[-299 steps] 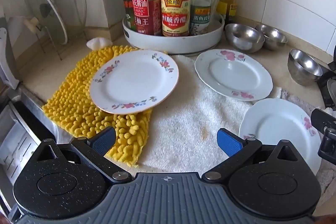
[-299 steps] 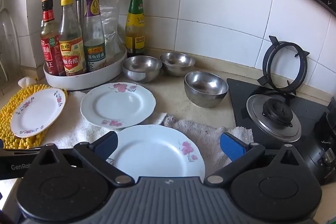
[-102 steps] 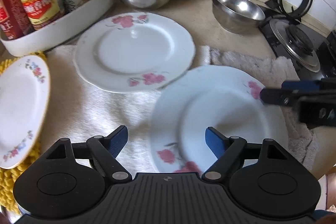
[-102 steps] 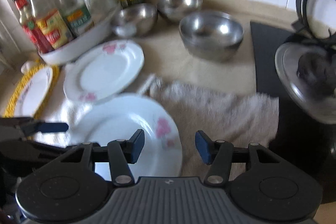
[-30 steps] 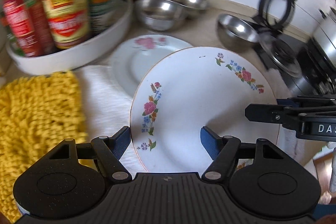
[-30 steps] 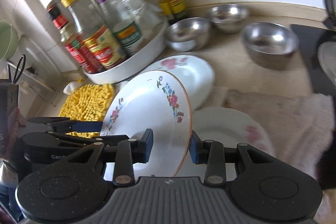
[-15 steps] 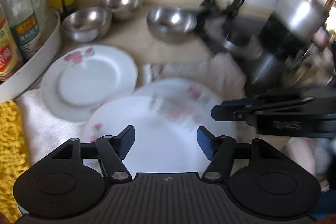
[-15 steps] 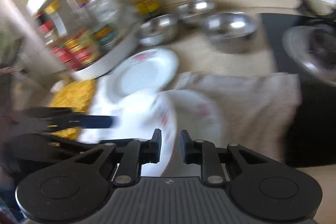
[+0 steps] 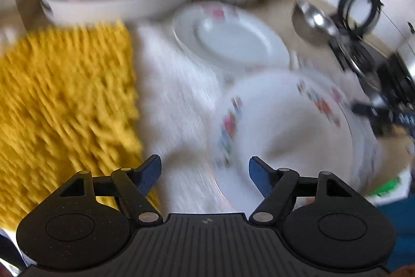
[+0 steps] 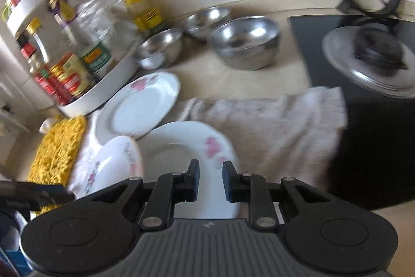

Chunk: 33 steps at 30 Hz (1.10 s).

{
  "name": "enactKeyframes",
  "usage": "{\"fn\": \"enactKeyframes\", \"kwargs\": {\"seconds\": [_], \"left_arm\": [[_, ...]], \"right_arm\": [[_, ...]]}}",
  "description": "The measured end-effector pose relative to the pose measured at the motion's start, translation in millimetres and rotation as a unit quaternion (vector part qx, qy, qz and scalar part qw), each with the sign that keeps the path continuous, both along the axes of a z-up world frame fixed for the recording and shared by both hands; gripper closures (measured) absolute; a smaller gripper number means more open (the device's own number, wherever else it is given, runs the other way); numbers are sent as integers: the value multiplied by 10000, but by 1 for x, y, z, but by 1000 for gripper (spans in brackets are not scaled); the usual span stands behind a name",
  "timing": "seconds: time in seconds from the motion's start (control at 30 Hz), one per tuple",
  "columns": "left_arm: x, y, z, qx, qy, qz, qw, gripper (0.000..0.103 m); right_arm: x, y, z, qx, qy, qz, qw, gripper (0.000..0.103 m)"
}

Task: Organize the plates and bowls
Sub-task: 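Lower the held plate onto the pink-flower plate on the towel and release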

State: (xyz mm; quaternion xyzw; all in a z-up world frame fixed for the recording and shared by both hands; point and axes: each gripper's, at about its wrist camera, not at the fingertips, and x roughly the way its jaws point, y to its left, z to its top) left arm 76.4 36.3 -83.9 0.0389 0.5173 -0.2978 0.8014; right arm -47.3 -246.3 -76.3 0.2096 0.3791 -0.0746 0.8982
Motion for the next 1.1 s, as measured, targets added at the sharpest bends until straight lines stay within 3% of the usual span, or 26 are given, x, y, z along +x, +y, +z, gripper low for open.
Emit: {"fn": "enactKeyframes", "kwargs": {"seconds": [0.13,0.23,0.3,0.47,0.6,0.73,0.83,0.93,1.1], "left_arm": [[-10,-15,-3,-246,1,-374,9990,5],[-14,-29,-5,-549,118,-634,9964,0],[-14,-37,-6,-532,70,-653,9964,1],[-6,-33,-6,-1115,539,-350,9917,1],[-12,-36,2,-1235,478,-242,9909,1],[-21,-52,16,-1453,244,-465,9880,2],[-19,-74,6,-1277,361,-561,9896,5],[-17,-76,2,-1450,516,-449,9871,4],[-8,-91,8,-1241,305,-445,9908,5]], "right_arm": [[15,12,-6,-3,195,205,9996,59],[23,19,-12,-13,339,375,9987,59],[25,20,-14,-2,351,454,9984,58],[26,18,-13,-60,330,501,9982,58],[22,6,-11,30,285,433,9987,61],[16,-7,-6,-21,119,404,9991,54],[14,-20,-5,76,63,389,9992,53],[8,-32,-2,64,-20,258,9996,53],[9,-48,3,47,-113,140,9998,53]]}}
